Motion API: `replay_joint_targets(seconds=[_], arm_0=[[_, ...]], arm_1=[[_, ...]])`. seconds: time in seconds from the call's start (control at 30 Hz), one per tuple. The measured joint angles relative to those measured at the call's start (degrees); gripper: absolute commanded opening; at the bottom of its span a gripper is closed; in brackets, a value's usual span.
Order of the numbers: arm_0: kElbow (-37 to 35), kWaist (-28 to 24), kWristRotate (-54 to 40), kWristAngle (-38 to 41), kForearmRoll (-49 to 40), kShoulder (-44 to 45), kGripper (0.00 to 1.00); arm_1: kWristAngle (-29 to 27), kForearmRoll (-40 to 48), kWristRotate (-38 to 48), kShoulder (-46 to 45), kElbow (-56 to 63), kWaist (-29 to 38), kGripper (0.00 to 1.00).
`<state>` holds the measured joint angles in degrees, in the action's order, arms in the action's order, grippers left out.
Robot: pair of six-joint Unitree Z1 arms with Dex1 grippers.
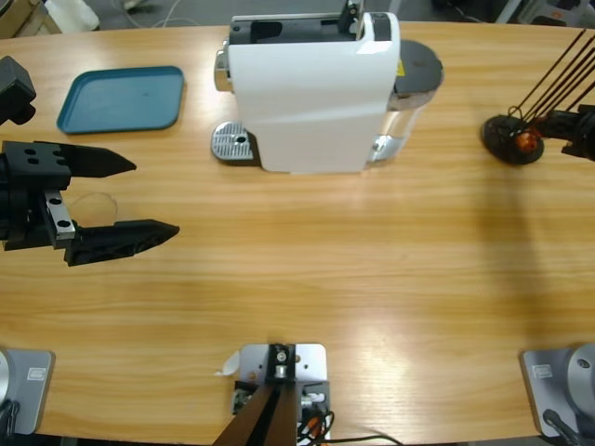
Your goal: Pour coffee
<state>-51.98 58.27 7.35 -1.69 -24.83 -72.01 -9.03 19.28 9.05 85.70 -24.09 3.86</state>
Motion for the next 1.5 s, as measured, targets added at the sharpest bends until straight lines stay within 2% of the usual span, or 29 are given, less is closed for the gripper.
replay_joint_targets(seconds=[0.27,0.3,0.33,0.37,0.4,0.97,1.0,1.07,1.2,1.27,1.5], arm_0=[[0.11,0.00,0.19,0.00,0.02,0.00,0.978],[0.11,0.00,0.19,0.00,0.02,0.00,0.979],[0.12,0.00,0.19,0.00,0.02,0.00,0.978],[0.12,0.00,0.20,0.00,0.02,0.00,0.979],[0.13,0.00,0.20,0.00,0.02,0.00,0.979],[0.93,0.00,0.21,0.00,0.05,0.15,0.978],[1.01,0.00,0.21,0.00,0.05,0.25,0.980],[1.09,0.00,0.21,0.00,0.05,0.44,0.978],[1.09,0.00,0.21,0.00,0.05,0.75,0.977],[1.09,0.00,0.21,0.00,0.05,0.83,0.978],[1.14,0.00,0.21,0.00,0.05,0.83,0.978]], arm_1=[[-1.47,-3.41,0.00,-4.51,-0.13,0.06,0.000],[-1.61,-3.65,0.00,-4.66,-0.13,0.06,0.066],[-1.67,-3.83,0.00,-4.71,-0.13,0.07,0.338],[-1.67,-3.95,0.05,-4.71,-0.13,0.07,0.471],[-1.66,-4.01,0.18,-4.71,-0.13,0.09,0.494],[-0.18,-4.51,0.77,-0.52,-0.46,2.75,0.470],[-0.18,-4.37,0.77,-0.09,-0.56,2.75,0.462],[-0.18,-4.13,0.77,0.58,-0.87,2.75,0.371],[-0.17,-3.78,0.64,1.91,-1.63,2.75,0.334],[-0.13,-3.70,0.53,2.31,-1.66,2.75,0.260],[-0.13,-3.18,0.43,3.01,-1.67,2.54,0.260]])
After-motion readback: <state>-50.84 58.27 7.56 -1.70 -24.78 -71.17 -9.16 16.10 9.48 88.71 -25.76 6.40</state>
